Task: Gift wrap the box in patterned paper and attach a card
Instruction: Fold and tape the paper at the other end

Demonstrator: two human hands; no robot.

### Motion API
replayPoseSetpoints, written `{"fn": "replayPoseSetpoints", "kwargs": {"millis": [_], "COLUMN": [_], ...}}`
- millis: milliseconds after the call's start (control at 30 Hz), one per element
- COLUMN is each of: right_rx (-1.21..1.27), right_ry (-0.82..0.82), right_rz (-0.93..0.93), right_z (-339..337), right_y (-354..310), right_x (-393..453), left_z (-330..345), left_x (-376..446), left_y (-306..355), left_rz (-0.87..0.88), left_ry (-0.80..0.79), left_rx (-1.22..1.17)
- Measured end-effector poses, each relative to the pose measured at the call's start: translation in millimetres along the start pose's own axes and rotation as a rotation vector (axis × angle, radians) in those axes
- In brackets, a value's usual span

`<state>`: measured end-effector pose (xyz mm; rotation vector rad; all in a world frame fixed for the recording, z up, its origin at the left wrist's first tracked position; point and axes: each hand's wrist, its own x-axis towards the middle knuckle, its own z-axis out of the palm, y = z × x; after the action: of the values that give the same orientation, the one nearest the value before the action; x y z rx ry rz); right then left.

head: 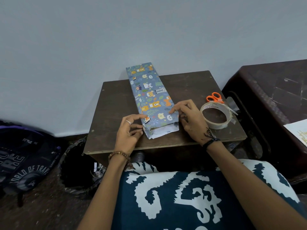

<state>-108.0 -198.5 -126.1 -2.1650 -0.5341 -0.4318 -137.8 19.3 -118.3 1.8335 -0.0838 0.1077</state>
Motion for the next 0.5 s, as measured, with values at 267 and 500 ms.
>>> {"fn": "replayPoseSetpoints", "kwargs": {"millis": [267,500], "right_rx": [0.028,0.033], "right_ry": [-0.094,-0.132], "right_rz": [-0.011,0.015], "right_z": [-3.2,-6.8], "right_y": [9.0,9.7], "right_x": [2.3,3.2], "left_z": [-0.4,3.3], "left_x": [2.4,2.6], "left_y": [3.3,5.5], "left_rz": [0.037,0.088], "left_ry": [-0.023,0.008], "left_rx": [0.012,0.135]}}
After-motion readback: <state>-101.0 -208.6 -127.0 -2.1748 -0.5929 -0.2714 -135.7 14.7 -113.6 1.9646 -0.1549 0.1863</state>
